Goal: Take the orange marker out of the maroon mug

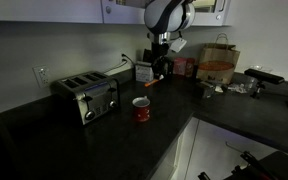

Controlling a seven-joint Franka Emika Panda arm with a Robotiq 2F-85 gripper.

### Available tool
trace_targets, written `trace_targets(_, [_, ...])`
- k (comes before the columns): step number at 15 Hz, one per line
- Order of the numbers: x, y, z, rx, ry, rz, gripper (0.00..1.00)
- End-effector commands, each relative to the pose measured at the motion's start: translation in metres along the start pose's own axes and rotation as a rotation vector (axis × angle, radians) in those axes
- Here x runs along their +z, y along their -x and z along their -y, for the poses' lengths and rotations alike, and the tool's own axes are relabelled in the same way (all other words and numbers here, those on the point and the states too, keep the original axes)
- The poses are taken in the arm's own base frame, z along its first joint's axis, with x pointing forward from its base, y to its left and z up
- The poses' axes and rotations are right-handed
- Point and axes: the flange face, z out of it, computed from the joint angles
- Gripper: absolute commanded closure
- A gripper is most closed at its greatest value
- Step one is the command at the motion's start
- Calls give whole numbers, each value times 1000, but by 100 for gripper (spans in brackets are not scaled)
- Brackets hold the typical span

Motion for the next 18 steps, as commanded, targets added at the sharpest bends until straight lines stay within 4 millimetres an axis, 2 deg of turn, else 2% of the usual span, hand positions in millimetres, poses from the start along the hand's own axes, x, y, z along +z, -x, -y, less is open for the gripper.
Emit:
trace_targets(1, [1,29,1,127,0,-56,95])
trace_targets(5, [38,67,-7,302,-17,-93,95])
trace_targets(9, [77,94,-1,398,-3,-105,95])
trace_targets(14, [116,104,15,420,-8,-62,95])
trace_targets(18, [136,107,14,418,-19,-10,95])
